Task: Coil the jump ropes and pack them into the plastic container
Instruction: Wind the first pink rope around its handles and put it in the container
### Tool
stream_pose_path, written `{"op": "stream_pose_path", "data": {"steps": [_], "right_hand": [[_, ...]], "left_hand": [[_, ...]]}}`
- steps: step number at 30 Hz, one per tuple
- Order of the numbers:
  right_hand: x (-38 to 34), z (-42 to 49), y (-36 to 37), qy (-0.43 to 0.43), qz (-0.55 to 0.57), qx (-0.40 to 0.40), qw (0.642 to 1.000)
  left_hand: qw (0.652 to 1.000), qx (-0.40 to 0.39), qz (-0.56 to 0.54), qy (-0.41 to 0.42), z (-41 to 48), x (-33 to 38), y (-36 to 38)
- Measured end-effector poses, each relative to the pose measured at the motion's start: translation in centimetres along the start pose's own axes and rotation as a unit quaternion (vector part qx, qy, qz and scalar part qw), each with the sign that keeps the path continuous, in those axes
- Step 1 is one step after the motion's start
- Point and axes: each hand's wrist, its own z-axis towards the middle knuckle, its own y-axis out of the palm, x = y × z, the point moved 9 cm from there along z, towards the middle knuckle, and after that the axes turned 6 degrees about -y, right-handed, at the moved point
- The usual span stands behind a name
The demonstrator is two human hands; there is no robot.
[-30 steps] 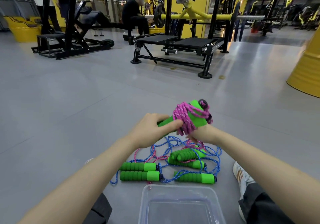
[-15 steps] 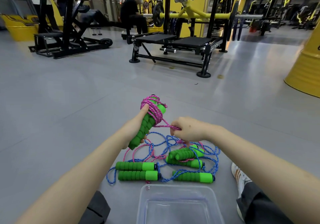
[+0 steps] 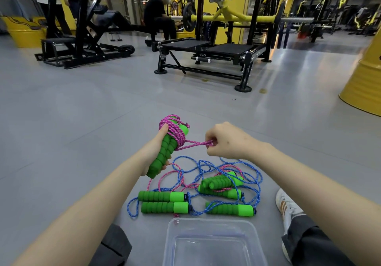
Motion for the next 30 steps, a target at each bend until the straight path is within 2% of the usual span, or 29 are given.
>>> {"op": "stream_pose_path", "data": {"steps": [6, 9, 12, 16, 18, 20, 21, 22, 25, 30], "right_hand": [[0.6, -0.1, -1.5, 0.046, 0.018, 0.045, 0.998], [0.4, -0.1, -2.1, 0.039, 0.111, 0.079, 0.99], [-1.2, -0.2, -2.8, -0.029, 0.234, 0.096, 0.967], [-1.6, -0.1, -2.5, -0.035, 0.439, 0.1, 0.892], [-0.7, 0.3, -2.2, -0.021, 0.546, 0.111, 0.83], [0.4, 0.3, -2.3, -0.009, 0.65, 0.13, 0.748], [0.7, 0.3, -2.3, -0.008, 0.683, 0.139, 0.717], [1.0, 0.3, -2.3, -0.01, 0.699, 0.143, 0.7], [0.9, 0.2, -2.5, -0.022, 0.674, 0.138, 0.725], [0.6, -0.1, -2.8, -0.027, 0.62, 0.12, 0.775]], "left_hand": [[1.0, 0.015, -0.005, 0.001, 0.3, 0.2, 0.1], [0.999, 0.037, -0.001, -0.009, 0.6, -0.4, -1.2], [0.998, 0.043, 0.036, -0.017, 0.6, -0.8, -2.5], [0.975, 0.078, 0.207, 0.025, 0.7, 0.1, -2.6], [0.954, 0.087, 0.281, 0.059, 0.2, 0.9, -1.7], [0.94, 0.069, 0.324, 0.074, -0.3, 1.4, -0.4], [0.937, 0.06, 0.336, 0.077, -0.3, 1.5, 0.1], [0.937, 0.045, 0.337, 0.075, -0.5, 1.5, 0.7], [0.963, -0.048, 0.262, 0.042, -1.0, 0.5, 2.8], [0.975, -0.151, 0.162, 0.018, -2.5, -0.2, 5.8]]}}
